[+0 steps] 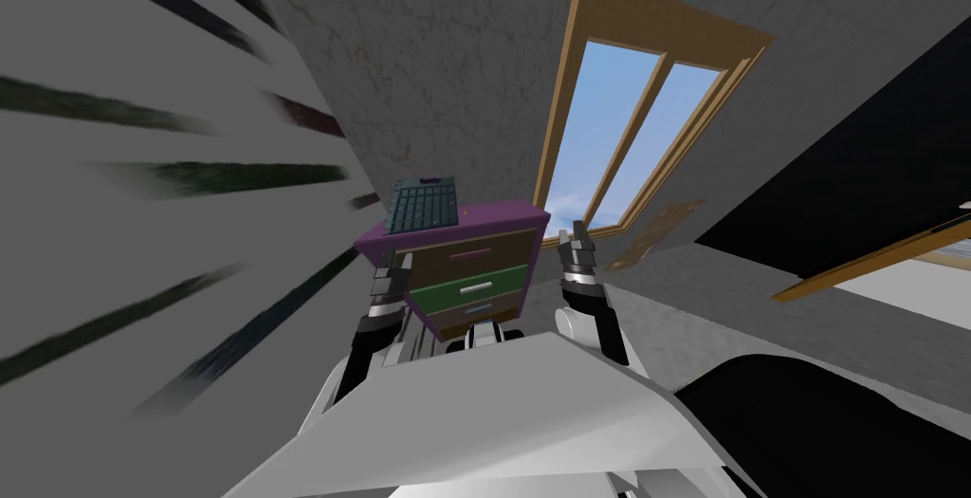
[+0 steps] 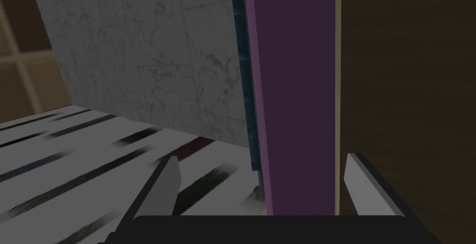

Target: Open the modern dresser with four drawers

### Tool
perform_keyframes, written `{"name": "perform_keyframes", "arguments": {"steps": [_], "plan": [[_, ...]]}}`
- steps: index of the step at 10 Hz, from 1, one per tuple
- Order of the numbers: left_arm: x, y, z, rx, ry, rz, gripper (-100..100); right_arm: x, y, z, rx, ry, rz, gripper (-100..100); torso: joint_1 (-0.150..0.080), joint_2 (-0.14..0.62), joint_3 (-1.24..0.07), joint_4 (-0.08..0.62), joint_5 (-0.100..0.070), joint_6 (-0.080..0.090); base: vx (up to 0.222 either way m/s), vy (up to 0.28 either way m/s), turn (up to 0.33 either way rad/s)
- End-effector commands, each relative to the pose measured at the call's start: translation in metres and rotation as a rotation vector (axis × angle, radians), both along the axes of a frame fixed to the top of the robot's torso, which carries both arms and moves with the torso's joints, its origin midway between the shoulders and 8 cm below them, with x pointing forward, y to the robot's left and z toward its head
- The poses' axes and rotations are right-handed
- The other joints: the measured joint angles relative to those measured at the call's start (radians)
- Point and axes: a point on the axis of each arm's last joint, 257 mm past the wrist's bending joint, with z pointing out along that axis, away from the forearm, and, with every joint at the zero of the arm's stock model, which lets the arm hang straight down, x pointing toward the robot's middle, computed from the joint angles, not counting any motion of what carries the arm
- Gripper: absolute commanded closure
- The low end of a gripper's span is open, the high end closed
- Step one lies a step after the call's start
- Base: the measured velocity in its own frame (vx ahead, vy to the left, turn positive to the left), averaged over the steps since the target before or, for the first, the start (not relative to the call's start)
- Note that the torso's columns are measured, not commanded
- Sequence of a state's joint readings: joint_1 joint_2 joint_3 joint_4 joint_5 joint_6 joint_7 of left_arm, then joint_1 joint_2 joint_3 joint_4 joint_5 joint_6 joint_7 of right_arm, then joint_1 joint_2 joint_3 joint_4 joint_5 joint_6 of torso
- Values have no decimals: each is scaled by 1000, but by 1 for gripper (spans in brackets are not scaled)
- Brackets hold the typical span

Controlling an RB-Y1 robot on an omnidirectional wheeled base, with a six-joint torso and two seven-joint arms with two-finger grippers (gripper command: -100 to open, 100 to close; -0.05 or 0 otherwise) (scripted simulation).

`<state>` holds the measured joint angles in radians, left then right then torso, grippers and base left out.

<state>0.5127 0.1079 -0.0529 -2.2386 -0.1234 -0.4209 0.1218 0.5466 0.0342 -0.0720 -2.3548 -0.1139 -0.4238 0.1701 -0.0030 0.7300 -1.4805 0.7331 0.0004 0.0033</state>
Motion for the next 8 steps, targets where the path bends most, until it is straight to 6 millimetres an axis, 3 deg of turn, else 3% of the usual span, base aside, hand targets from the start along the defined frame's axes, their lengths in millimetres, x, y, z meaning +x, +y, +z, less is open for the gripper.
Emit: {"name": "perform_keyframes", "arguments": {"steps": [1,8], "plan": [[0,1,-16,21,71,-10,-100,0,0,0,0,0,0,0,1,1,0,1,0,0,16,-68,3],[4,9,-40,-13,197,17,-100,0,0,0,0,0,0,0,3,7,4,4,0,-2,-5,-74,-9]]}}
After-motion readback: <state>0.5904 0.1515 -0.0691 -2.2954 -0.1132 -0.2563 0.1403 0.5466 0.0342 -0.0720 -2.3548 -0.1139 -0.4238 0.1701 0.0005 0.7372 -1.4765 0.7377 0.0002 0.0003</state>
